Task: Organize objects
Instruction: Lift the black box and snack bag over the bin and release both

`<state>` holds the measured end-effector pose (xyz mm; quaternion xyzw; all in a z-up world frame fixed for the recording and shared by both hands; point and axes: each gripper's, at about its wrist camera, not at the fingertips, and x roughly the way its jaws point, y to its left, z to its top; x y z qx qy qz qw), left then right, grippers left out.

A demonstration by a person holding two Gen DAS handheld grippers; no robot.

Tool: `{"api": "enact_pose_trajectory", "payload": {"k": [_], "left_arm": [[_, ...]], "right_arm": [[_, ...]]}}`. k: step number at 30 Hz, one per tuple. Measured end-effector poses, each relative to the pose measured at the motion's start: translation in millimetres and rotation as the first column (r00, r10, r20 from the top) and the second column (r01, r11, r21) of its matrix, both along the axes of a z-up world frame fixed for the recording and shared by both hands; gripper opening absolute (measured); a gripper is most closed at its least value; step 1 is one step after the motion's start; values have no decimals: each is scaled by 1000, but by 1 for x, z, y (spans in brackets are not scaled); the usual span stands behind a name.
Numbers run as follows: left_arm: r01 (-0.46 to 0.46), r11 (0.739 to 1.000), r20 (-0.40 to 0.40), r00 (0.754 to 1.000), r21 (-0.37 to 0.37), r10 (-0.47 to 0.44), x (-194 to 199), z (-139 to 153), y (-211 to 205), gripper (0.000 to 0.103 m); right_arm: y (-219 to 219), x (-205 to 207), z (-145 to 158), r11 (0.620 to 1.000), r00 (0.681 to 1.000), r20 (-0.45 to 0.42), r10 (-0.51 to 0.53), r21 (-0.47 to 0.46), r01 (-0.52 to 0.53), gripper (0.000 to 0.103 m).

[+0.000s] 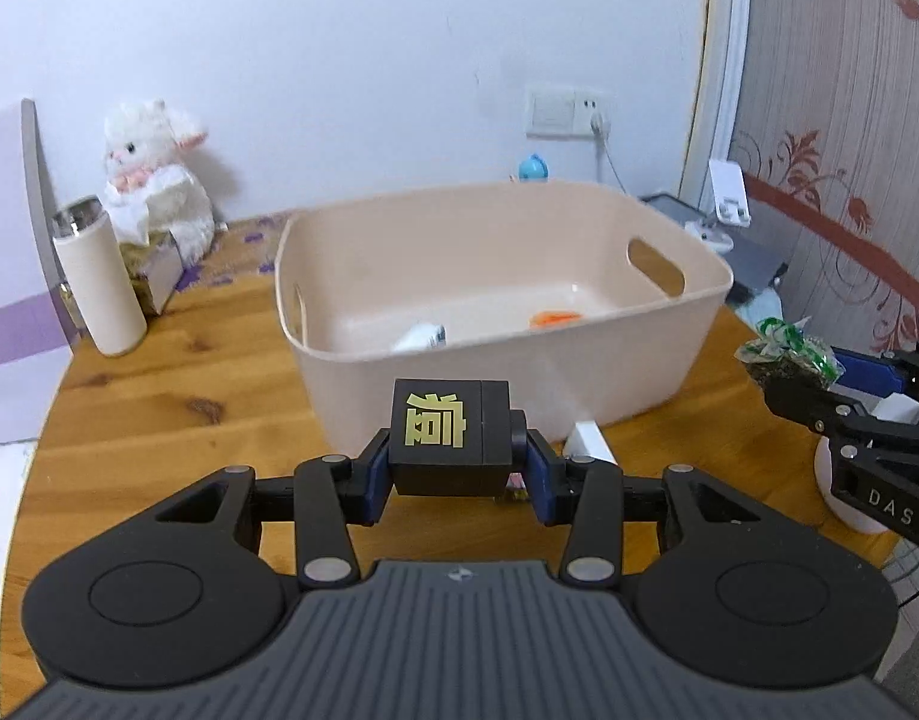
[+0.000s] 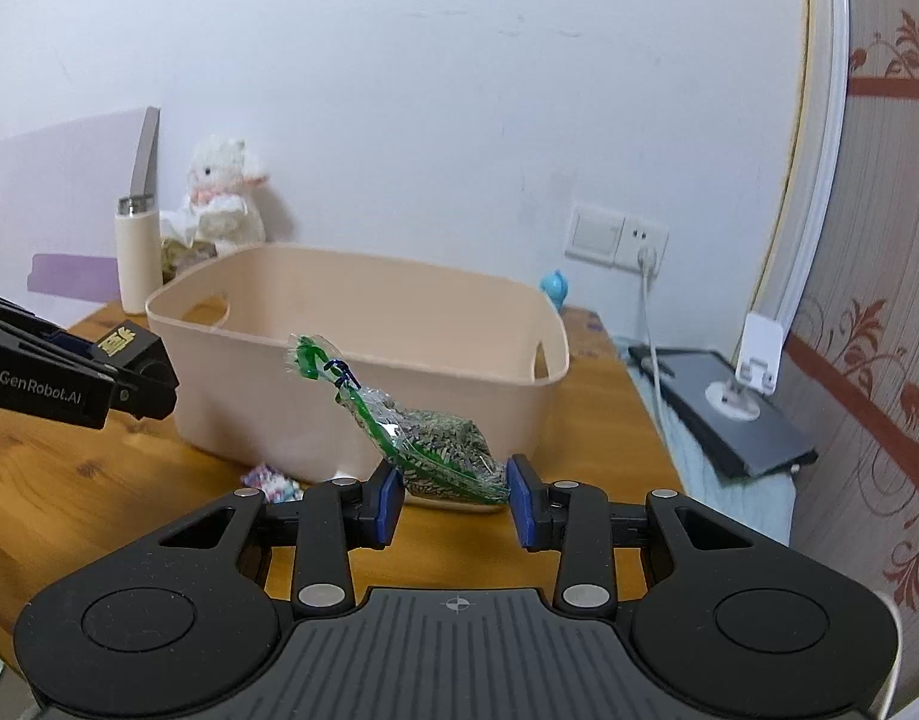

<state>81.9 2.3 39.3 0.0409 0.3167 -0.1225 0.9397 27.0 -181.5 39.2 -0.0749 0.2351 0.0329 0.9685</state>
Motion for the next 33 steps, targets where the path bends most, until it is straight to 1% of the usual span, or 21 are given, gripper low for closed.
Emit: {"api": "enact_pose_trajectory", "payload": {"k": [7, 11, 15, 19, 25, 30, 33], "left_arm": [[5, 1000, 47, 999, -22, -4, 5, 23, 2, 47], [1, 1000, 74, 997, -18, 0, 13, 33, 0, 47], [-13, 1000, 103, 995, -14, 14, 28, 43, -2, 47], [-36, 999, 115, 993, 0, 36, 50, 46, -7, 47], [-79, 997, 82, 994, 18, 77, 90, 30, -14, 47], [-108, 992, 37, 994, 69, 105, 116, 3, -22, 47], [-120, 991, 1, 993, 61, 120, 127, -8, -22, 47]], "right_arm": [[-1, 7, 17, 1000, 998, 57, -12, 11, 11, 35], [-2, 17, 25, 1000, 997, 80, -16, 15, 14, 35], [-2, 33, 32, 999, 994, 102, -24, 23, 22, 35], [-3, 51, 36, 999, 992, 117, -36, 35, 32, 35], [-1, 82, 31, 998, 994, 105, -37, 54, 32, 35], [3, 110, 17, 998, 999, 49, -15, 60, 12, 35], [4, 128, 5, 998, 1000, 2, -16, 65, 15, 35]]}}
